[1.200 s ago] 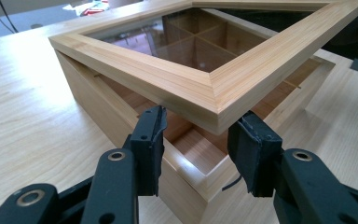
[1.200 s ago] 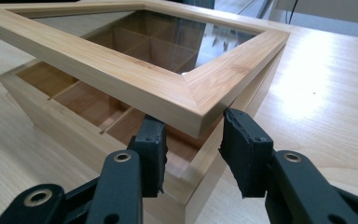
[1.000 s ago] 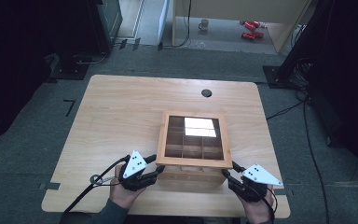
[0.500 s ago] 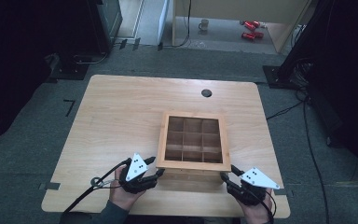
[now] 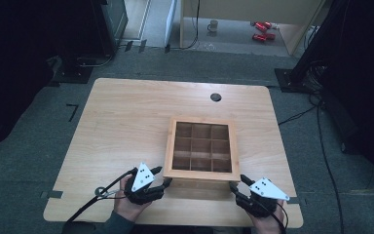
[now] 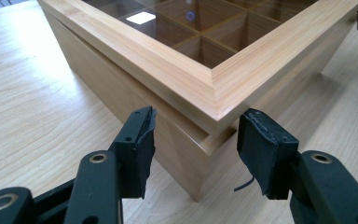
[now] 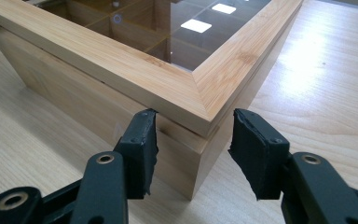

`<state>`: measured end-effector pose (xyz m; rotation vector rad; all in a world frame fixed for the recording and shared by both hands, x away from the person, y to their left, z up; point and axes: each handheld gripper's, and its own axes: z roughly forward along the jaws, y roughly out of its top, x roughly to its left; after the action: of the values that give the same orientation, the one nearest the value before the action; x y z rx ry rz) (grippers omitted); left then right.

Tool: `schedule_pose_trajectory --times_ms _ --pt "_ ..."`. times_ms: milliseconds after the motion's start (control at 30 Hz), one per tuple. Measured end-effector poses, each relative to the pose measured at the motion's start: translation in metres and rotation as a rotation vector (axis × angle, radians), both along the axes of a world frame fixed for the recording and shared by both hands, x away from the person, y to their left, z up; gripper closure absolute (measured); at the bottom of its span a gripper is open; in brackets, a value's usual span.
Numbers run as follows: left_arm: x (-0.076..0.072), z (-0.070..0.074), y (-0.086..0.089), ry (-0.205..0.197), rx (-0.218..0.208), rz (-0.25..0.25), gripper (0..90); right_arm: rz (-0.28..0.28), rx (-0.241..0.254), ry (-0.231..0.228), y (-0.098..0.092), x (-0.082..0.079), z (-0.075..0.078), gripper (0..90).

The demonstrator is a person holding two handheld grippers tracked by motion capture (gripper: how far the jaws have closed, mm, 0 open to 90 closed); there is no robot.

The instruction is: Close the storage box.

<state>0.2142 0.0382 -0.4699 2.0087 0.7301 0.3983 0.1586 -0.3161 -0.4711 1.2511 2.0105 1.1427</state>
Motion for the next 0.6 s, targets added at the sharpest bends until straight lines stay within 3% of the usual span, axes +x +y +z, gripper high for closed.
schedule_pose_trajectory --times_ms 67,100,267,600 --pt "-0.002 0.001 0.001 -0.009 -0.014 -0.012 44.7 0.009 0.014 -0.009 -0.001 -0.002 0.001 48.1" --pt "-0.002 0.003 0.002 -0.011 -0.024 -0.016 44.3 0.013 0.044 -0.026 -0.003 -0.004 0.005 47.2" --pt "-0.001 0.009 0.008 -0.020 -0.058 -0.005 43.7 -0.003 0.077 -0.056 -0.009 -0.005 0.012 45.7" --pt "0.012 0.022 0.026 -0.043 -0.097 0.052 43.6 -0.092 0.080 -0.075 -0.027 0.006 0.020 43.5"
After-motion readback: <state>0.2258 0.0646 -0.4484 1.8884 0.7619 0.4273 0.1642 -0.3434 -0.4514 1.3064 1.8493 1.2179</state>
